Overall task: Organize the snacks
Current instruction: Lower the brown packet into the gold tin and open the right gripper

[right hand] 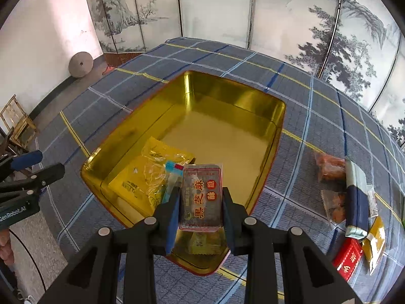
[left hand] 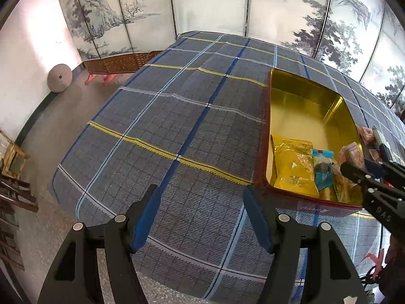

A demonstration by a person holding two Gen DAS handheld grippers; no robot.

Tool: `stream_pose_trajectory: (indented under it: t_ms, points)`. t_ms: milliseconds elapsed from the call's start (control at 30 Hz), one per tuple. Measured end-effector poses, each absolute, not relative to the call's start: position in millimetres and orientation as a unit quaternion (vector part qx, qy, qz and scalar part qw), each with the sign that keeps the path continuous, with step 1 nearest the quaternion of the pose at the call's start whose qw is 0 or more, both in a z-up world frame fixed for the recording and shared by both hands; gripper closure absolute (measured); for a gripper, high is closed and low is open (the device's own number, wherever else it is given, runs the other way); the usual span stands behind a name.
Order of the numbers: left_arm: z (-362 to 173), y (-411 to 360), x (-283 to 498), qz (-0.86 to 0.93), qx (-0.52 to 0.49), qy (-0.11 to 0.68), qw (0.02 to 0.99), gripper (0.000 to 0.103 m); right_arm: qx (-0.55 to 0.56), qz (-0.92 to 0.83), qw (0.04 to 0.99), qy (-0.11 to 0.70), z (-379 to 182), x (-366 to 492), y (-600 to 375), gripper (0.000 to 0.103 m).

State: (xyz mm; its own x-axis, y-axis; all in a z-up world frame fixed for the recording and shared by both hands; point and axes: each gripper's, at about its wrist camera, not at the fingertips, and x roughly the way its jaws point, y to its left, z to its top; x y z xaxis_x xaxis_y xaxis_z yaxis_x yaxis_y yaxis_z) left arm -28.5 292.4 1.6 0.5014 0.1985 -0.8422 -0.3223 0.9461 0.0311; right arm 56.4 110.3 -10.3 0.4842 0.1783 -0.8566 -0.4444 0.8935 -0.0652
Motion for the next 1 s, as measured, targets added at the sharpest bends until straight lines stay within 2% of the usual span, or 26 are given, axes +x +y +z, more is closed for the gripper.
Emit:
stream_pose_trajectory:
  t_ms: [667, 767, 833, 1000]
  points:
    - [-5.6, 294.6, -39.3, 0.153, -0.086, 0.484, 0.857, 0.038, -0.148, 0.186, 0.843, 0.483, -23.7, 51.8, 114.6, 0.072]
    - [-5.7, 293.6, -39.6, 0.155, -0.083, 0.482, 0.859, 0.038, -0.145, 0.186, 0.843, 0.484, -22.1, 52.5, 113.1, 0.066]
    - [-4.7, 290.3, -39.9, 0.154, -0.079, 0.479, 0.861, 0.038, -0.142, 0.189, 0.843, 0.484, -20.5, 52.0, 112.4, 0.058]
    - [-1.2, 280.5, -38.9, 0.148, -0.075, 0.478, 0.862, 0.038, -0.140, 0.201, 0.845, 0.475, -11.6, 46.5, 109.2, 0.056]
